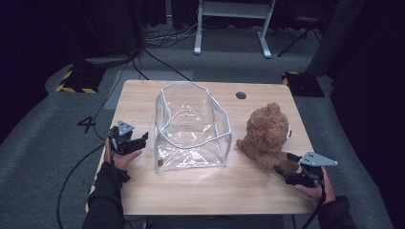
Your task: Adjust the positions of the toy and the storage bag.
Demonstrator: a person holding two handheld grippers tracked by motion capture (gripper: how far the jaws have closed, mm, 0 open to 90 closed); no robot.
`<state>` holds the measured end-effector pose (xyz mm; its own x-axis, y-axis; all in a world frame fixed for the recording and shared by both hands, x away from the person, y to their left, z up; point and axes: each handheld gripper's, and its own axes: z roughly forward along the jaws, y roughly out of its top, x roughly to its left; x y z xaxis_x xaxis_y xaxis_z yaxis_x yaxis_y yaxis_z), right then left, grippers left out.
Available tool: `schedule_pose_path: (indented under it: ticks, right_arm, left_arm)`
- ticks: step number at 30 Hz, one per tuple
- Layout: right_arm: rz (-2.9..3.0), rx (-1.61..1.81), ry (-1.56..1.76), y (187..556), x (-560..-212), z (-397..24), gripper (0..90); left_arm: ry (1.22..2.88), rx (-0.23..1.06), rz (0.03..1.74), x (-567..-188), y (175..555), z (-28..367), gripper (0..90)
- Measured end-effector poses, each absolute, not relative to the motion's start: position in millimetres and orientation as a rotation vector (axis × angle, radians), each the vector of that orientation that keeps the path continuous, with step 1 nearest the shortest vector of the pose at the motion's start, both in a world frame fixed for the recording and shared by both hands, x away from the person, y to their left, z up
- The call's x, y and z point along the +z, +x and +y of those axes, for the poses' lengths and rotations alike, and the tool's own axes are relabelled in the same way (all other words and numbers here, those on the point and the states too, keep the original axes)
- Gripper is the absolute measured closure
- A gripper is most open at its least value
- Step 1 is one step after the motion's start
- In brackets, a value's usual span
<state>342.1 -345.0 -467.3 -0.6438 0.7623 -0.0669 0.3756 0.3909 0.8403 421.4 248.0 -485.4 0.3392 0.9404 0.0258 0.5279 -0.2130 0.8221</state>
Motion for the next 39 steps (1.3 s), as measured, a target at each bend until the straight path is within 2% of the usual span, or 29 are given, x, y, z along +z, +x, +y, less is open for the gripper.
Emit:
schedule_pose_path:
  ticks: [2,8,9,17,27,30,39]
  right_arm:
    - [2.205,1.168,0.969,341,-465,-344,23.5]
    - [2.215,1.156,0.973,344,-468,-342,23.4]
    - [2.216,1.157,0.973,344,-469,-342,23.5]
    - [2.223,1.167,0.976,343,-469,-344,23.5]
    - [2.236,1.172,0.961,342,-470,-343,23.6]
    - [2.236,1.174,0.960,342,-470,-343,23.8]
    - [2.207,1.191,0.959,341,-465,-345,23.3]
  left_arm:
    - [1.905,0.726,1.275,-490,428,239,31.4]
    - [2.006,0.652,1.181,-499,434,216,31.5]
    - [1.988,0.641,1.180,-498,434,214,34.3]
    - [1.963,0.547,1.117,-494,430,207,34.9]
    - [1.994,0.540,1.032,-494,431,180,35.4]
    - [1.956,0.419,1.064,-488,440,176,35.1]
    - [1.946,0.407,1.038,-481,445,157,33.7]
